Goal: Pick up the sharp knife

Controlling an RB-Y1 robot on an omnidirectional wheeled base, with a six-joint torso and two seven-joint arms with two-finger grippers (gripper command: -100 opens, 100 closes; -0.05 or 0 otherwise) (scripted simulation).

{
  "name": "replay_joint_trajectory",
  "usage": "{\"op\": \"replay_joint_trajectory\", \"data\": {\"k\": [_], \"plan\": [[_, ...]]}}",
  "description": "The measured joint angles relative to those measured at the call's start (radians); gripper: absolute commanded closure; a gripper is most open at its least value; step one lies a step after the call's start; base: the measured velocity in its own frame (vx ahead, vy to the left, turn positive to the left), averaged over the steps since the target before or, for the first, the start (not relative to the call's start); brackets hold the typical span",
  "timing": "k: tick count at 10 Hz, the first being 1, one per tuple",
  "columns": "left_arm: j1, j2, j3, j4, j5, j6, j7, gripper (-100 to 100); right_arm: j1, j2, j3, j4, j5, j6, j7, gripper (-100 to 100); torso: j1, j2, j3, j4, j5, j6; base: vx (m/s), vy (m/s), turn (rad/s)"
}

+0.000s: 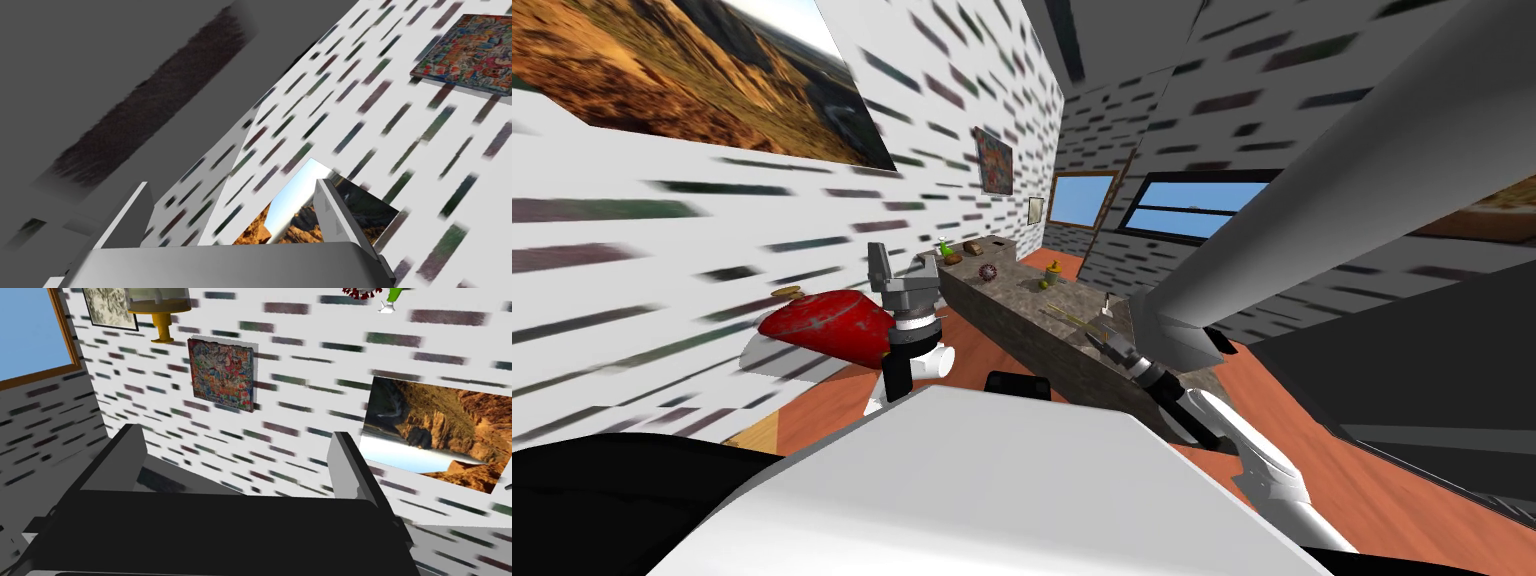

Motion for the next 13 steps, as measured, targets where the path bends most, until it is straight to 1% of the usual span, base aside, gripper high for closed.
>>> {"op": "replay_joint_trajectory", "data": {"k": [1, 2, 4, 5, 6, 7, 8, 9, 10, 11, 12, 13], "plan": [[0.000, 0.000, 0.000, 0.000, 0.000, 0.000, 0.000, 0, -0.002, -0.031, 0.003, 0.013, 0.021, 0.015, 0.006, -100, 0.000, 0.000, 0.000, 0.000, 0.000, 0.000, 0.080, 0.159, 0.040], [0.000, 0.000, 0.000, 0.000, 0.000, 0.000, 0.000, 0, 0.008, -0.061, -0.006, 0.039, 0.041, 0.018, 0.023, -100, 0.003, -0.001, 0.000, 0.000, 0.000, 0.000, 0.080, 0.156, 0.026], [0.000, 0.000, 0.000, 0.000, 0.000, 0.000, 0.000, 0, 0.010, -0.099, -0.007, 0.081, 0.070, 0.026, 0.048, -100, 0.002, -0.001, 0.000, 0.000, 0.001, 0.000, 0.062, 0.120, 0.017], [0.000, 0.000, 0.000, 0.000, 0.000, 0.000, 0.000, 0, 0.003, -0.115, -0.007, 0.105, 0.077, 0.027, 0.055, -100, 0.001, 0.000, 0.000, 0.000, 0.000, 0.000, 0.072, 0.141, 0.028], [0.000, 0.000, 0.000, 0.000, 0.000, 0.000, 0.000, 0, -0.014, -0.133, 0.009, 0.135, 0.099, 0.042, 0.064, -100, 0.002, -0.001, 0.000, 0.000, 0.000, 0.000, 0.097, 0.178, 0.004], [0.000, 0.000, 0.000, 0.000, 0.000, 0.000, 0.000, 0, -0.019, -0.156, 0.011, 0.171, 0.120, 0.052, 0.082, -100, 0.004, -0.002, -0.001, 0.000, 0.001, 0.000, 0.081, 0.159, 0.029], [0.000, 0.000, 0.000, 0.000, 0.000, 0.000, 0.000, 0, -0.005, -0.182, -0.001, 0.177, 0.124, 0.057, 0.086, -100, 0.004, -0.001, -0.001, 0.000, 0.001, 0.000, 0.077, 0.166, 0.058], [0.000, 0.000, 0.000, 0.000, 0.000, 0.000, 0.000, 0, -0.007, -0.201, -0.001, 0.202, 0.138, 0.063, 0.096, -100, 0.004, -0.001, -0.001, 0.000, 0.001, 0.000, 0.051, 0.121, 0.009], [0.000, 0.000, 0.000, 0.000, 0.000, 0.000, 0.000, 0, -0.013, -0.205, 0.002, 0.230, 0.147, 0.063, 0.110, -100, 0.002, 0.000, 0.000, 0.000, 0.000, 0.000, 0.054, 0.138, 0.018], [0.000, 0.000, 0.000, 0.000, 0.000, 0.000, 0.000, 0, -0.031, -0.235, 0.007, 0.269, 0.158, 0.067, 0.114, -100, 0.002, 0.000, 0.000, 0.000, 0.001, 0.000, 0.065, 0.205, 0.044], [0.000, 0.000, 0.000, 0.000, 0.000, 0.000, 0.000, 0, -0.029, -0.264, 0.006, 0.298, 0.173, 0.080, 0.122, -100, 0.006, 0.000, 0.000, 0.000, 0.001, 0.000, 0.076, 0.186, 0.022], [0.000, 0.000, 0.000, 0.000, 0.000, 0.000, 0.000, 0, -0.052, -0.283, 0.018, 0.351, 0.193, 0.086, 0.143, -100, 0.005, -0.001, 0.000, 0.000, 0.001, 0.000, 0.106, 0.239, 0.044]]}}
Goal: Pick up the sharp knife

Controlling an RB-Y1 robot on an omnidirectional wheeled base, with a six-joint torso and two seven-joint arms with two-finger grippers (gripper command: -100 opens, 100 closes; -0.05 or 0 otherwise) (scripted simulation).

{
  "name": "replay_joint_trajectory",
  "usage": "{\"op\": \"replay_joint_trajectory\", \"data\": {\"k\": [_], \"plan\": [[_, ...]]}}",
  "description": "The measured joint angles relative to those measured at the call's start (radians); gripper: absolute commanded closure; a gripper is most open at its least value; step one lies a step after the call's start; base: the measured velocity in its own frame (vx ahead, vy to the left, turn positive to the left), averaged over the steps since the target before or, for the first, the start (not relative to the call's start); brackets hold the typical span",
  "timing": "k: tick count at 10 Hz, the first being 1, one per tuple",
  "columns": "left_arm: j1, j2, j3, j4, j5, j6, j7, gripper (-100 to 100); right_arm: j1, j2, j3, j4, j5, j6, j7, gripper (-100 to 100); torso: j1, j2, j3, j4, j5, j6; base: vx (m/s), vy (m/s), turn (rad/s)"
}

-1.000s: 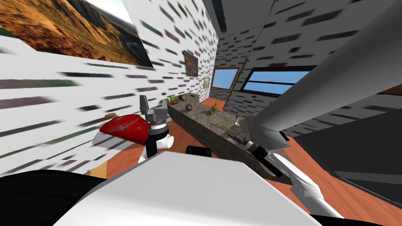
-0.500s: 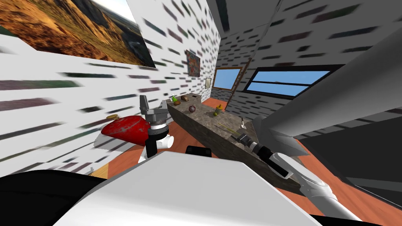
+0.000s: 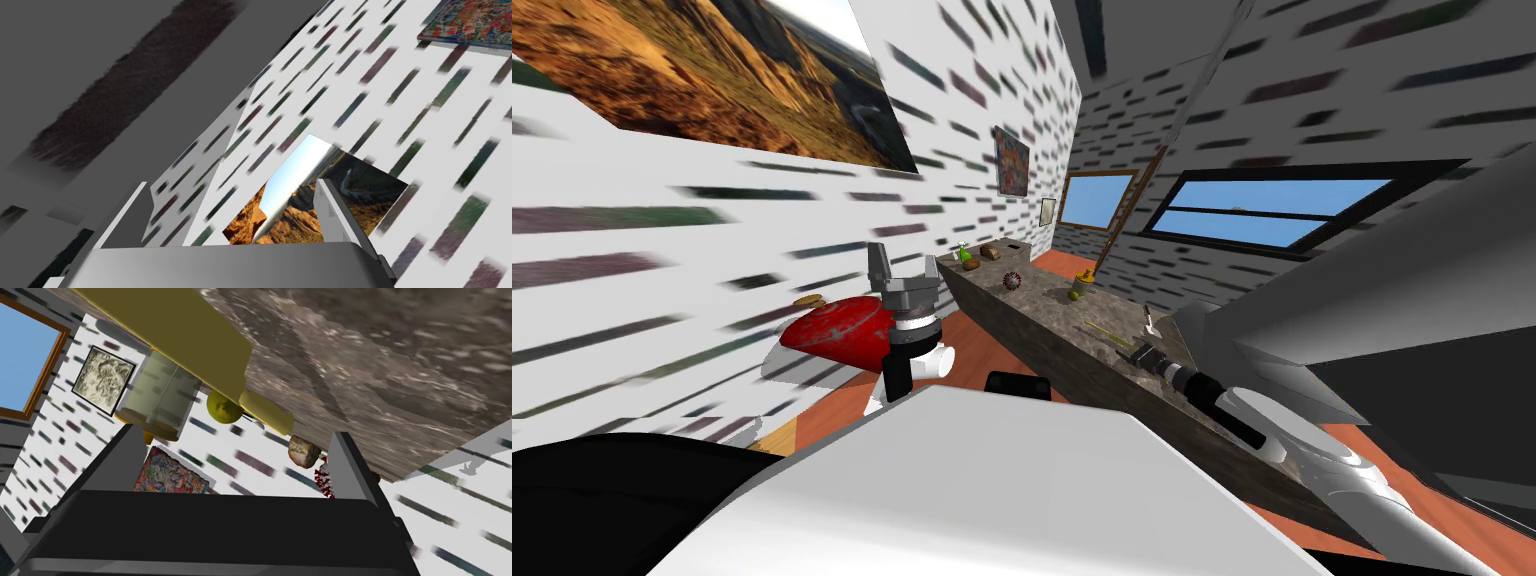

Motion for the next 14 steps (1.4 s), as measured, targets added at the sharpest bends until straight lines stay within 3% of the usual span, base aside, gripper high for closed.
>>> {"op": "replay_joint_trajectory", "data": {"k": [2, 3, 7, 9, 14], "plan": [[0.000, 0.000, 0.000, 0.000, 0.000, 0.000, 0.000, 0, -0.011, -0.051, 0.018, 0.074, 0.040, 0.037, 0.027, -100, 0.006, -0.002, -0.001, -0.001, 0.001, 0.000, 0.121, 0.285, 0.033], [0.000, 0.000, 0.000, 0.000, 0.000, 0.000, 0.000, 0, 0.007, -0.063, 0.014, 0.091, 0.056, 0.061, 0.044, -100, 0.007, -0.003, -0.002, -0.001, 0.002, 0.000, 0.074, 0.169, -0.005], [0.000, 0.000, 0.000, 0.000, 0.000, 0.000, 0.000, 0, -0.005, -0.108, 0.011, 0.205, 0.087, 0.072, 0.092, -100, -0.004, 0.003, 0.002, 0.001, -0.001, 0.001, 0.040, 0.129, 0.024], [0.000, 0.000, 0.000, 0.000, 0.000, 0.000, 0.000, 0, 0.011, -0.134, 0.015, 0.229, 0.109, 0.098, 0.109, -100, -0.003, 0.002, 0.001, 0.000, -0.001, 0.000, 0.052, 0.125, 0.013], [0.000, 0.000, 0.000, 0.000, 0.000, 0.000, 0.000, 0, -0.007, -0.172, 0.032, 0.321, 0.143, 0.114, 0.140, -100, -0.007, 0.004, 0.002, 0.001, -0.002, 0.001, 0.030, 0.083, 0.015]]}}
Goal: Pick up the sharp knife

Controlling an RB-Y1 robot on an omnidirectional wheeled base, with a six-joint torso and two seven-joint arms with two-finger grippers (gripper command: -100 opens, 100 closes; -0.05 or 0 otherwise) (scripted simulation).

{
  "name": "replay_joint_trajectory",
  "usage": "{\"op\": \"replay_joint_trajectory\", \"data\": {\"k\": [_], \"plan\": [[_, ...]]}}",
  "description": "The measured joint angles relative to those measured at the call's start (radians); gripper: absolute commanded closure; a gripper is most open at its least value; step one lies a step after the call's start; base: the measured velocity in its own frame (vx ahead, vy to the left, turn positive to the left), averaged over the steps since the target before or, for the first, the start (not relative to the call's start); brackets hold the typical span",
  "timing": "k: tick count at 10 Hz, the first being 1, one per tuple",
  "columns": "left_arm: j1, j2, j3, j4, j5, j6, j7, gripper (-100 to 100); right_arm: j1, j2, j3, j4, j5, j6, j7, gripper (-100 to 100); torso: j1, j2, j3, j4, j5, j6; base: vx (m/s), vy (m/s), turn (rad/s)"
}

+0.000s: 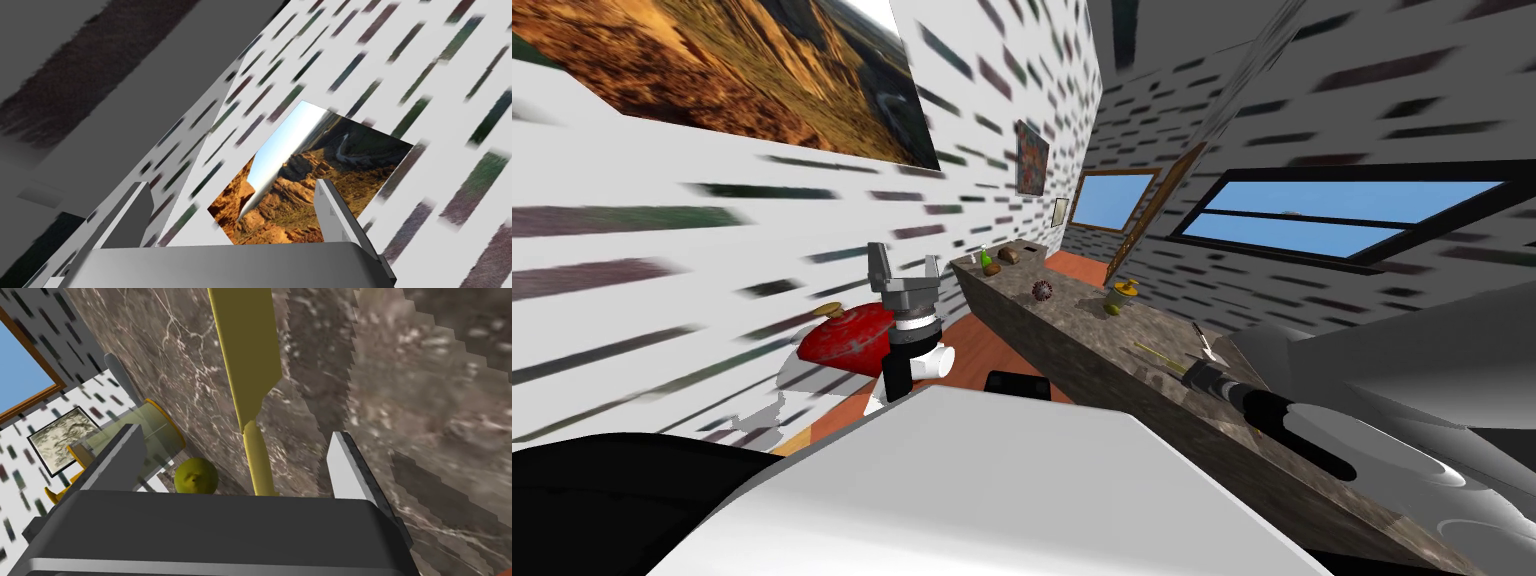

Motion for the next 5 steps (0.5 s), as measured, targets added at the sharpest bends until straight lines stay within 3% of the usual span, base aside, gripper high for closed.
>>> {"op": "replay_joint_trajectory", "data": {"k": [1, 2, 3, 4, 5], "plan": [[0.000, 0.000, 0.000, 0.000, 0.000, 0.000, 0.000, 0, 0.009, -0.017, -0.001, 0.017, 0.007, 0.005, 0.009, -100, 0.002, 0.000, 0.000, 0.000, 0.001, 0.000, 0.017, 0.057, -0.006], [0.000, 0.000, 0.000, 0.000, 0.000, 0.000, 0.000, 0, 0.010, -0.019, -0.002, 0.019, 0.008, 0.006, 0.010, 0, -0.001, 0.001, 0.000, 0.000, 0.000, 0.000, 0.003, 0.010, -0.001], [0.000, 0.000, 0.000, 0.000, 0.000, 0.000, 0.000, 0, 0.010, -0.019, -0.002, 0.018, 0.008, 0.006, 0.010, -100, -0.004, 0.002, 0.001, 0.000, -0.001, 0.000, 0.035, -0.029, 0.081], [0.000, 0.000, 0.000, 0.000, 0.000, 0.000, 0.000, 0, 0.006, -0.003, 0.007, 0.021, 0.012, 0.016, 0.015, -100, -0.007, 0.000, 0.000, 0.000, -0.002, 0.000, 0.022, -0.021, 0.026], [0.000, 0.000, 0.000, 0.000, 0.000, 0.000, 0.000, 0, 0.006, -0.001, 0.008, 0.022, 0.012, 0.019, 0.016, 100, -0.007, 0.001, 0.000, 0.000, -0.002, 0.000, 0.000, 0.000, 0.000]]}}
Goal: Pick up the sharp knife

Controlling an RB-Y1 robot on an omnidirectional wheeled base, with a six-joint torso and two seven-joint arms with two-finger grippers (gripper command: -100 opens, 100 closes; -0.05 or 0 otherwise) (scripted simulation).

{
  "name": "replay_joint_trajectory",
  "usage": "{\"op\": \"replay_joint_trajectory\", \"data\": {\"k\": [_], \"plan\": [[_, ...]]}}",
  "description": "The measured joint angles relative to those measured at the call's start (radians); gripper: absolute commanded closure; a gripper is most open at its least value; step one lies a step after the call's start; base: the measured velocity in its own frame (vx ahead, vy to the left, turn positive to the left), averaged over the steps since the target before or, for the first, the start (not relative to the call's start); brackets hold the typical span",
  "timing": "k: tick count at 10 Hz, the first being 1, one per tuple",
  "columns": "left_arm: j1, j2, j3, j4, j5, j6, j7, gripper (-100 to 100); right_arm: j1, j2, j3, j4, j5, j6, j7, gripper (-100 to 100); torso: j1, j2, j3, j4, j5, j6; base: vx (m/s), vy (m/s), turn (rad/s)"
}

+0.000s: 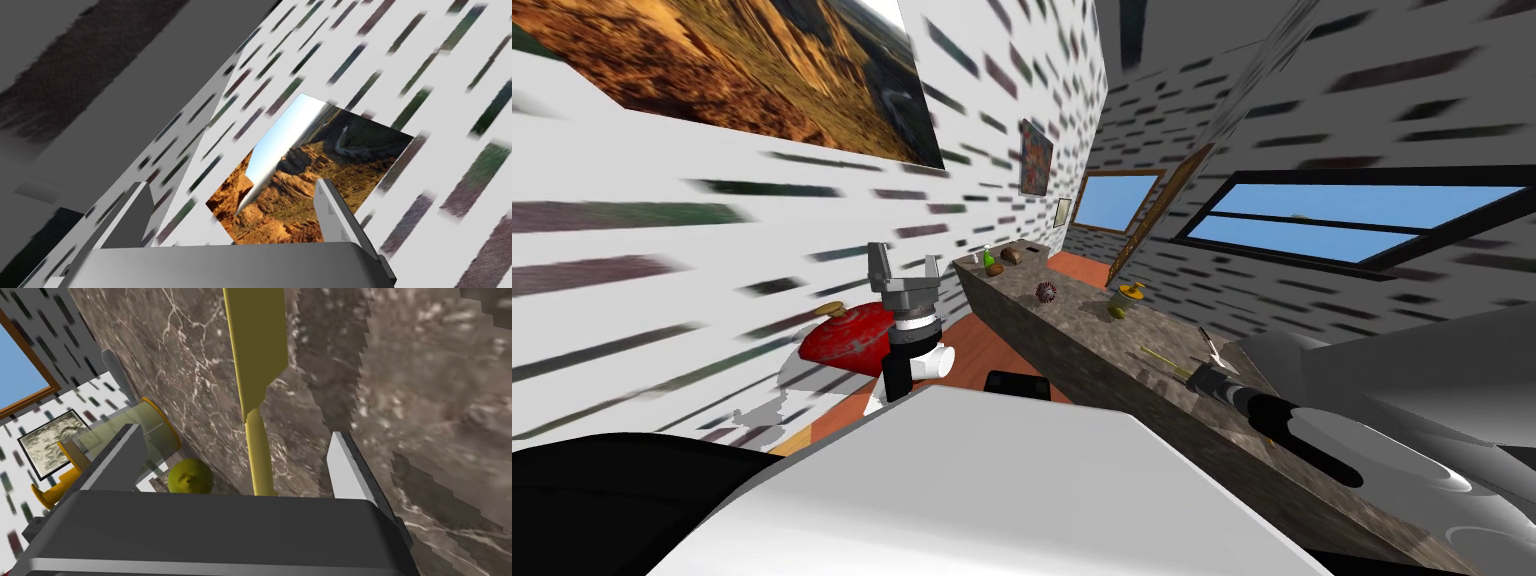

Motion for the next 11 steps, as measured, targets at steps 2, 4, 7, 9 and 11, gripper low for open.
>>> {"op": "replay_joint_trajectory", "data": {"k": [2, 4, 7, 9, 11], "plan": [[0.000, 0.000, 0.000, 0.000, 0.000, 0.000, 0.000, 0, 0.000, 0.000, 0.000, 0.000, 0.000, 0.000, 0.000, 100, 0.001, 0.001, 0.001, 0.000, 0.000, 0.000, 0.000, 0.000, 0.000], [0.000, 0.000, 0.000, 0.000, 0.000, 0.000, 0.000, 0, 0.000, 0.000, 0.000, 0.000, 0.000, 0.000, 0.000, 100, 0.001, 0.002, 0.001, 0.000, 0.000, 0.000, 0.000, 0.000, 0.000], [0.000, 0.000, 0.000, 0.000, 0.000, 0.000, 0.000, 0, 0.030, -0.019, 0.004, -0.004, -0.005, 0.001, -0.014, -100, 0.002, 0.001, 0.001, 0.000, 0.001, -0.001, 0.012, 0.005, 0.124], [0.000, 0.000, 0.000, 0.000, 0.000, 0.000, 0.000, 0, 0.074, -0.063, 0.011, 0.011, -0.016, -0.015, -0.043, -100, 0.002, 0.000, 0.000, 0.000, 0.001, -0.001, 0.023, 0.006, 0.171], [0.000, 0.000, 0.000, 0.000, 0.000, 0.000, 0.000, 0, 0.136, -0.109, 0.018, 0.013, -0.028, -0.026, -0.080, -100, 0.002, 0.000, 0.000, 0.000, 0.001, 0.000, 0.026, 0.002, 0.209]]}}
